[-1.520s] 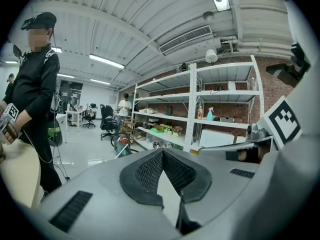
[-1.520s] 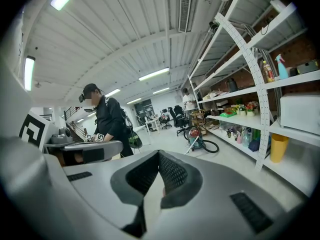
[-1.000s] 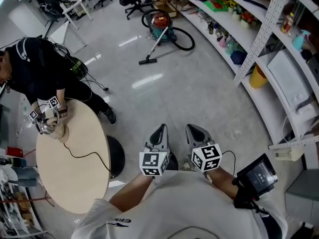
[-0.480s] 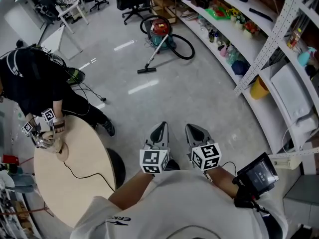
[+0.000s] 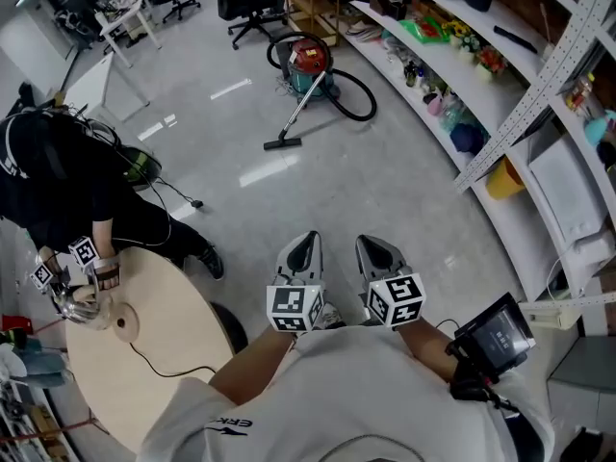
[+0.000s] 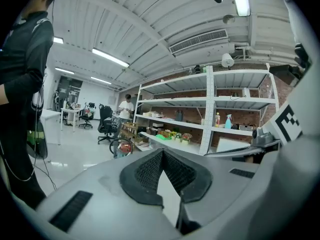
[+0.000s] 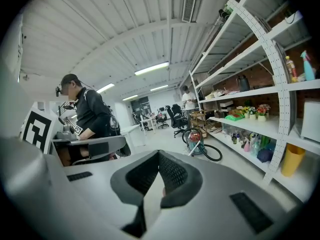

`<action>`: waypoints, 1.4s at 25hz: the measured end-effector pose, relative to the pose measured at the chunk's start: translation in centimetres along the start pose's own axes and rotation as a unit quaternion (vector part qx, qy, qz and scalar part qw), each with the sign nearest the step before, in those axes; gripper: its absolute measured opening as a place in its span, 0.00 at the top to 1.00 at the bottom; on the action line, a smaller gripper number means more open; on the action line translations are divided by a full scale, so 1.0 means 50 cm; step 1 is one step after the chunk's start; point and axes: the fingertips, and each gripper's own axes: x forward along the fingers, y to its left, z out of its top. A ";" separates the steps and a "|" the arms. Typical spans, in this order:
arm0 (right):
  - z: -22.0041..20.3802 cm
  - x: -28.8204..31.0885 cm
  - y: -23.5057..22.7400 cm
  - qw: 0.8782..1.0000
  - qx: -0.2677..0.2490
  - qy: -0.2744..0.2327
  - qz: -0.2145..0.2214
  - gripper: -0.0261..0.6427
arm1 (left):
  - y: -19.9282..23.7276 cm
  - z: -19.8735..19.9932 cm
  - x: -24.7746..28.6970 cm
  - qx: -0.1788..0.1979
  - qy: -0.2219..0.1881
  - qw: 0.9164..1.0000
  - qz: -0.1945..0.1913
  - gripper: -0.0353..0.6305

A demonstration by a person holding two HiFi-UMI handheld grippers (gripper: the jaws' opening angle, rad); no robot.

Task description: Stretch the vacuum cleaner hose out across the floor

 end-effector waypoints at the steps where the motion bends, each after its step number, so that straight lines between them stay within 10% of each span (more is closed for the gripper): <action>1: -0.005 0.014 -0.001 1.000 -0.001 0.001 0.000 0.96 | 0.011 -0.008 0.006 -0.003 0.000 1.000 0.000 0.94; 35: 0.250 0.402 -0.397 0.998 -0.003 0.003 0.063 0.96 | 0.085 0.128 0.555 0.018 0.018 0.998 0.055 0.94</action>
